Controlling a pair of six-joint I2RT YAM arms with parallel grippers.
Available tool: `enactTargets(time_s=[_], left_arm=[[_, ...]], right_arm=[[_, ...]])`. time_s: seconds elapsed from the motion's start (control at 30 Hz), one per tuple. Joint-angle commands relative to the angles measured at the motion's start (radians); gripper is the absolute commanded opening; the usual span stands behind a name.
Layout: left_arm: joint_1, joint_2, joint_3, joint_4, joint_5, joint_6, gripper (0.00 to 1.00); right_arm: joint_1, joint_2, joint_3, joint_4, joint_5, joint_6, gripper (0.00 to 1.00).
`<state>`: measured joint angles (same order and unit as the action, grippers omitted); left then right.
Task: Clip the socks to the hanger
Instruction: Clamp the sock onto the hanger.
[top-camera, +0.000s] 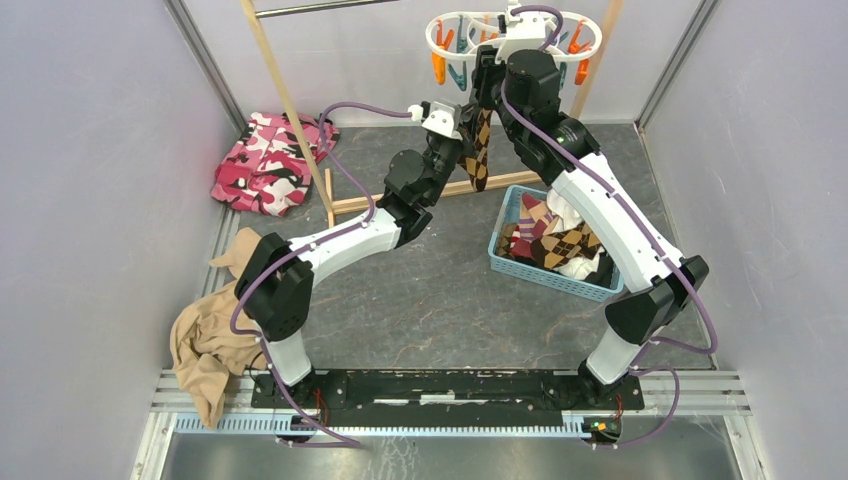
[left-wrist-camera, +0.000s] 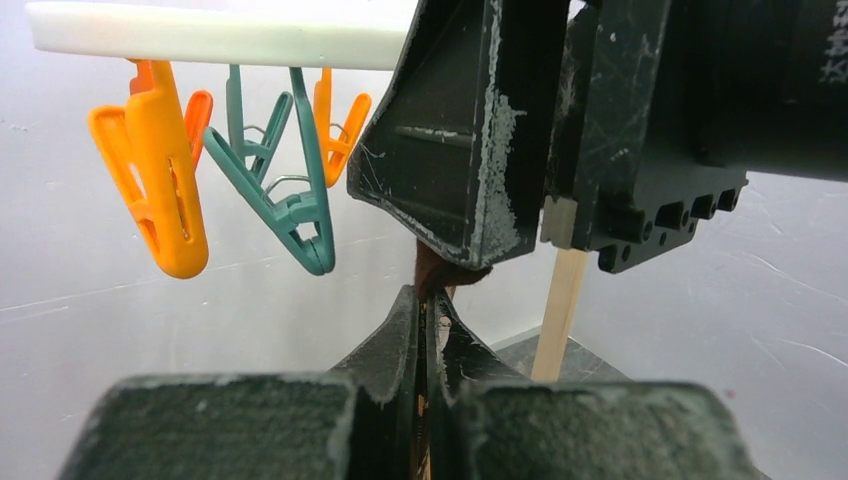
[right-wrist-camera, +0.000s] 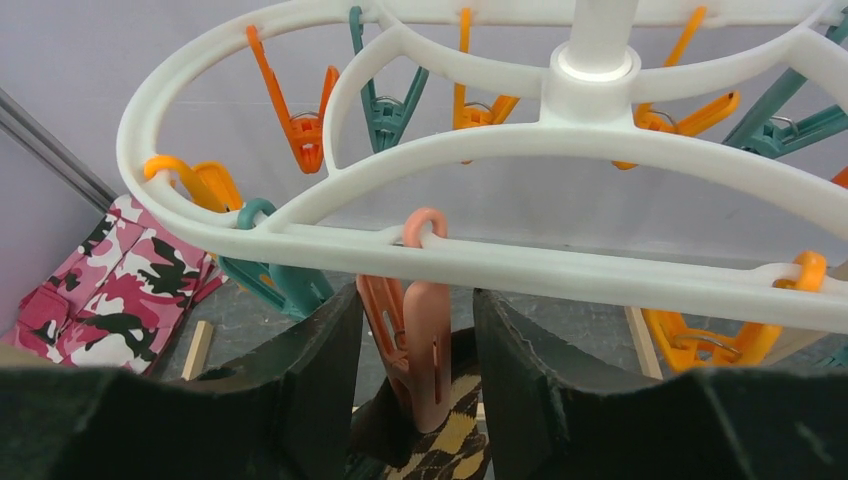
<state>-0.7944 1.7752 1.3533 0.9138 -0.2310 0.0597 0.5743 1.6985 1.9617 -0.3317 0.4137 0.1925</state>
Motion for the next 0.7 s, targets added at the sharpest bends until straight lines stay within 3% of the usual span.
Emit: enactTargets(time_s=[0.0, 0.13, 0.23, 0.67], left_arm=[[-0.009, 0.012, 0.053, 0.033, -0.012, 0.030, 0.02], [-0.009, 0.011, 0.054, 0.034, -0.015, 0.030, 0.02], [-0.011, 0.012, 0.055, 0.033, -0.016, 0.030, 0.02], [-0.011, -0.001, 0.036, 0.037, -0.021, 0.013, 0.02]], right_arm=[[0.002, -0.001, 0.035, 0.012, 0.035, -0.008, 0.49], [0.003, -0.015, 0.014, 0.032, 0.033, -0.008, 0.41], [0.003, -0.016, 0.009, 0.038, 0.020, -0.007, 0.41], [-0.042, -0.132, -0.159, 0.155, -0.132, 0.050, 0.80]])
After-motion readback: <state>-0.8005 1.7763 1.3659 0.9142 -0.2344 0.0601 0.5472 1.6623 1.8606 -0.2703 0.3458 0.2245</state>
